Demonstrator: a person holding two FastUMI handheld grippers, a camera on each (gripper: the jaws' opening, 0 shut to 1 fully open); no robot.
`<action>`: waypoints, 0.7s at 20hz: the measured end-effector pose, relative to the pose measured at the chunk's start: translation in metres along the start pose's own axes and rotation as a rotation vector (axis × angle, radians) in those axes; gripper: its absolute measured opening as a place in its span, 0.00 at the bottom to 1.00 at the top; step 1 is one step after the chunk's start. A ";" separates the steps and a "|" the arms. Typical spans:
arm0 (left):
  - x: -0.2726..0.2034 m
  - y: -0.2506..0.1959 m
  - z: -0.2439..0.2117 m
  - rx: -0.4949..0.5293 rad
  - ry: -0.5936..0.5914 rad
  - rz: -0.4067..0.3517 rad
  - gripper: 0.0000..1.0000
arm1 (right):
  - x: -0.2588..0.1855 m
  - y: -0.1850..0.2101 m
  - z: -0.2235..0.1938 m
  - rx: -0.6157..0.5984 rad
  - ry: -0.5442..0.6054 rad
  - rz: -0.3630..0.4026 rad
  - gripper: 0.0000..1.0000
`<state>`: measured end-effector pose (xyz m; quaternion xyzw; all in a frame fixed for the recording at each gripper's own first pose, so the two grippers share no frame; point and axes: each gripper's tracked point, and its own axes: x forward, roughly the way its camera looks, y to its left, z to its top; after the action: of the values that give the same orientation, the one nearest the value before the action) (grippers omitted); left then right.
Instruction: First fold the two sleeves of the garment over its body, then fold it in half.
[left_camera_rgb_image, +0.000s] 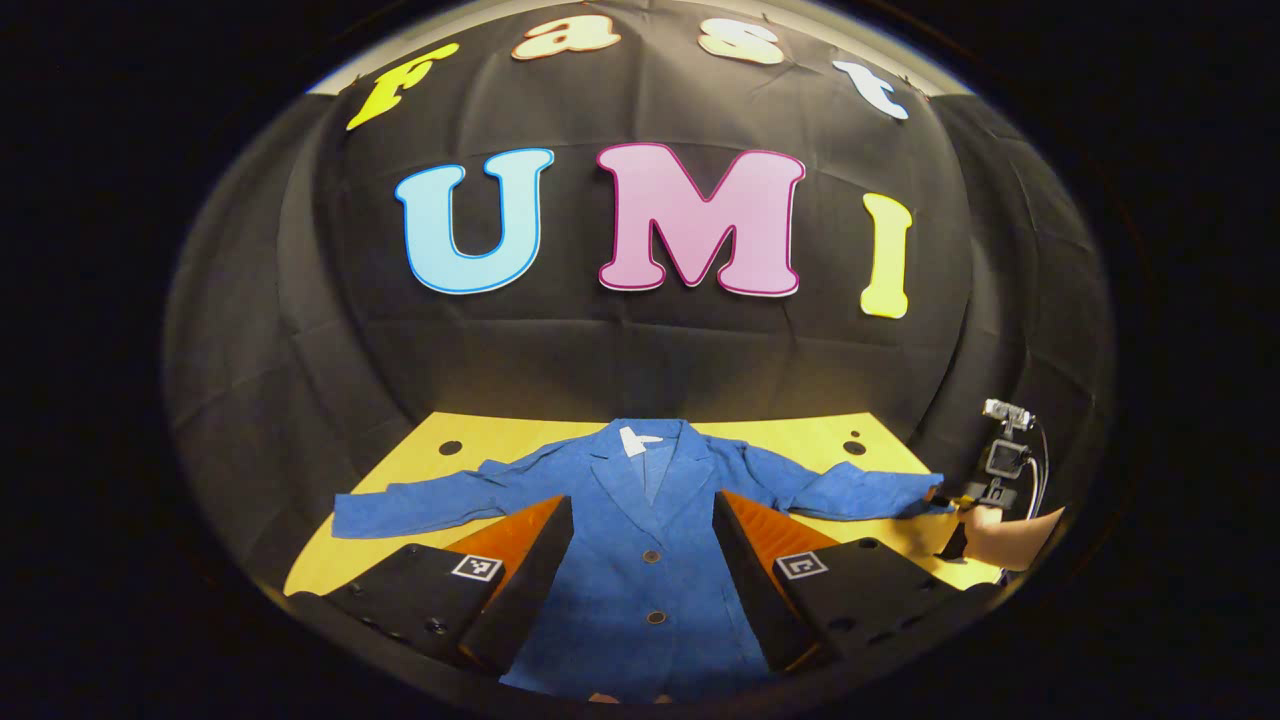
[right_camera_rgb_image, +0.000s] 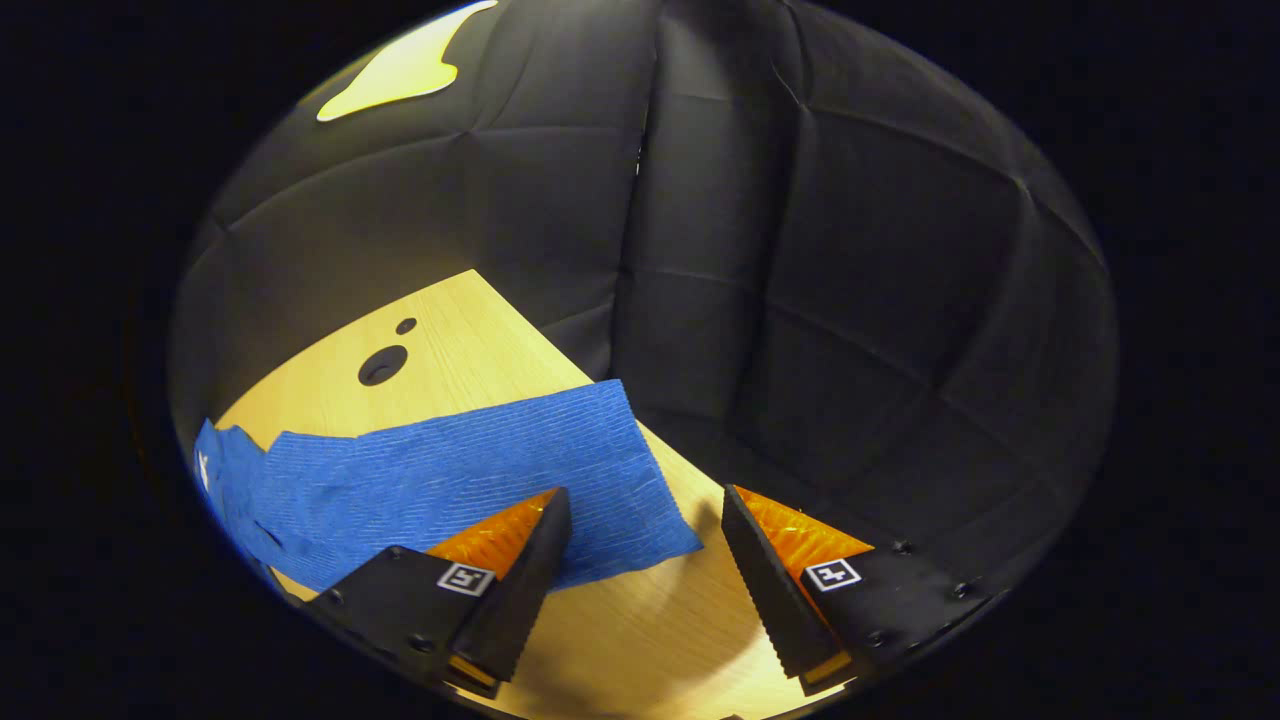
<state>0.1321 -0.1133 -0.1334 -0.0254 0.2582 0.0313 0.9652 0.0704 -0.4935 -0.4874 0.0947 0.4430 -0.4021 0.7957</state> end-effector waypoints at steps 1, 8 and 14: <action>-0.001 -0.003 0.001 0.021 0.004 -0.001 0.82 | 0.003 0.004 -0.001 0.024 0.014 0.018 0.95; -0.004 -0.021 0.009 0.065 -0.026 -0.034 0.82 | 0.000 0.020 -0.001 -0.028 0.083 0.017 0.17; -0.013 -0.019 0.005 0.060 -0.026 -0.038 0.84 | -0.007 0.027 0.000 0.019 0.145 0.086 0.01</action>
<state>0.1248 -0.1326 -0.1215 -0.0011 0.2461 0.0055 0.9692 0.0875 -0.4720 -0.4879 0.1500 0.4910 -0.3639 0.7772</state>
